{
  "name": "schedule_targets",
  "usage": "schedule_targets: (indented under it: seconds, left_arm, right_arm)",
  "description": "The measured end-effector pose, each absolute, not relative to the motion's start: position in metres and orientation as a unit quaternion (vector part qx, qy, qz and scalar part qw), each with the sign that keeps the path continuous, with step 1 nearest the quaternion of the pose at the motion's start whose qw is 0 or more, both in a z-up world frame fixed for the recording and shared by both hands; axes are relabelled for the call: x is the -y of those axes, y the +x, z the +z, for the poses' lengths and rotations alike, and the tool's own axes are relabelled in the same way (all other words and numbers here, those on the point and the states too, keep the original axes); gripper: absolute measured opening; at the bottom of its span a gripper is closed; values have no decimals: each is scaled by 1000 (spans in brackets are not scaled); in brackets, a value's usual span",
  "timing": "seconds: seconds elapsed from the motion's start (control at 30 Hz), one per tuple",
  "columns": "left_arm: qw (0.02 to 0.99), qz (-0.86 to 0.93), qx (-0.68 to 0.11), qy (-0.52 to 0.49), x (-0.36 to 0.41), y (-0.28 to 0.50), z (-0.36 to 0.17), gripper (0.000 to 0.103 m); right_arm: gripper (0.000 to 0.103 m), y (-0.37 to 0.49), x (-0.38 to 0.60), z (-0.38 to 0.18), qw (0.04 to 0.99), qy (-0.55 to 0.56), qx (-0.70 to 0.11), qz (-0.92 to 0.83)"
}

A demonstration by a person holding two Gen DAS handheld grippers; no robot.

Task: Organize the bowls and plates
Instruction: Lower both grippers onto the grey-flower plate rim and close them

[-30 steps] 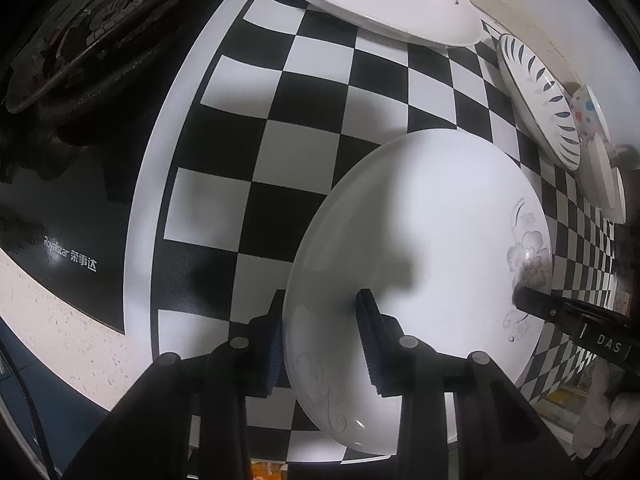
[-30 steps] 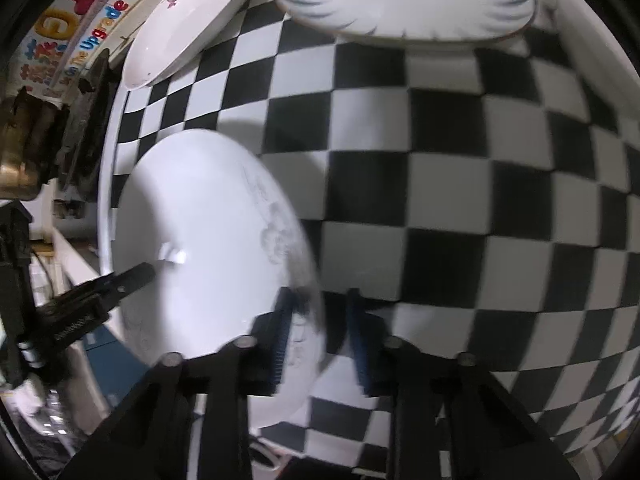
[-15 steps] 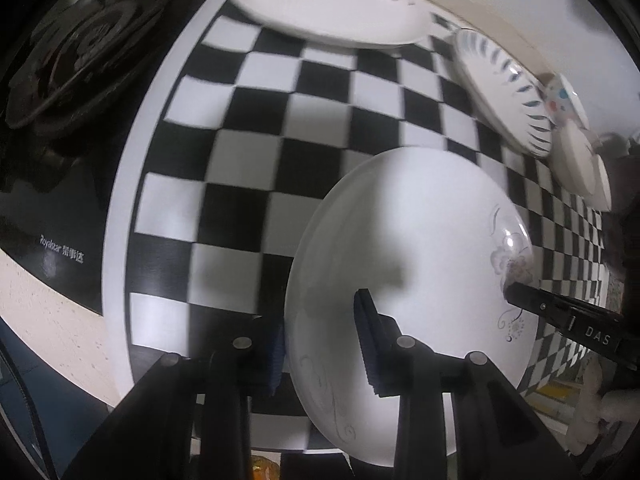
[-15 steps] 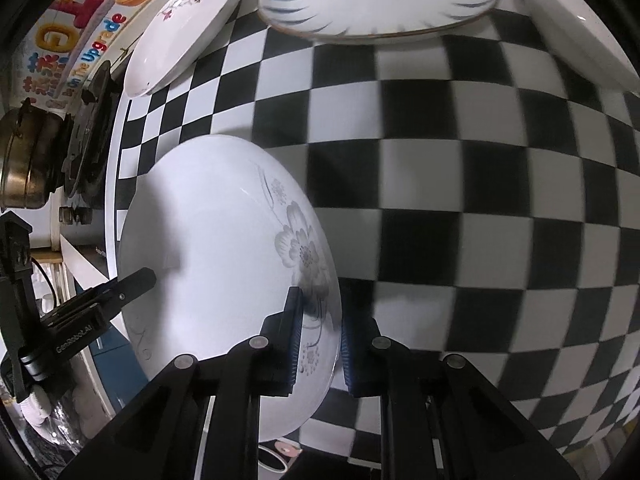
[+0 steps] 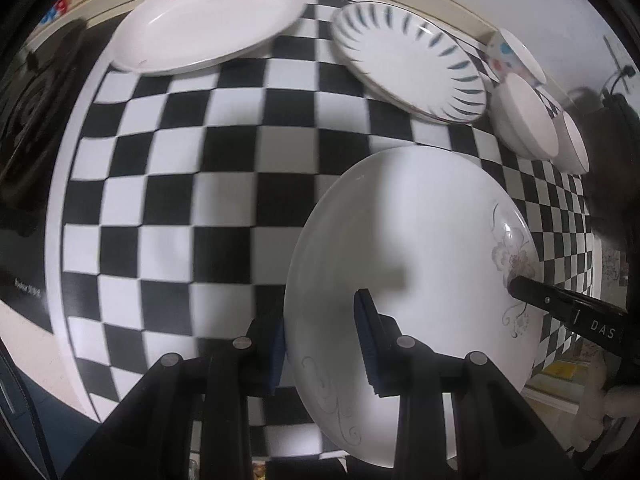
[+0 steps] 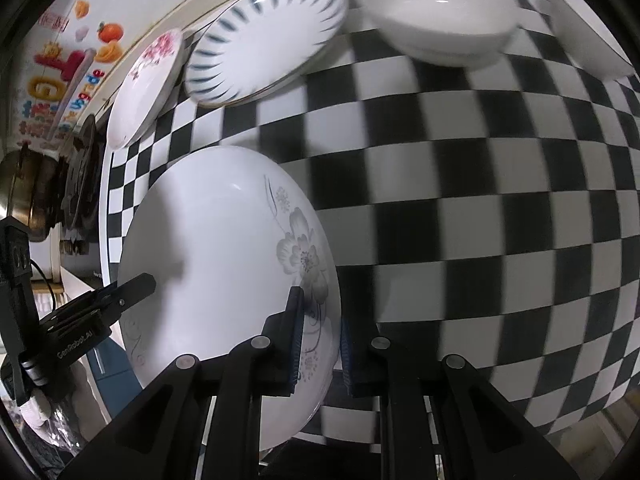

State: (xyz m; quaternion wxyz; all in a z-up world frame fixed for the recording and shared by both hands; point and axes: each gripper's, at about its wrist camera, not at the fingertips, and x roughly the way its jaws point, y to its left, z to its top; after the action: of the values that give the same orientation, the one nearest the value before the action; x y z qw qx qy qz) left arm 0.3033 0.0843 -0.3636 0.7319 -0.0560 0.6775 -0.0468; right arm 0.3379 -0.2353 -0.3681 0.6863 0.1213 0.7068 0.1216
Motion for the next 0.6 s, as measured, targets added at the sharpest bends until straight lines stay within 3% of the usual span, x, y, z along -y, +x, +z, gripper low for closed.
schedule_targets:
  seconds: [0.6]
  left_arm:
    - [714,-31,-698,-45,-27,329,-402,31]
  right_arm:
    - [17,341,296,-405,671,153,-714,128]
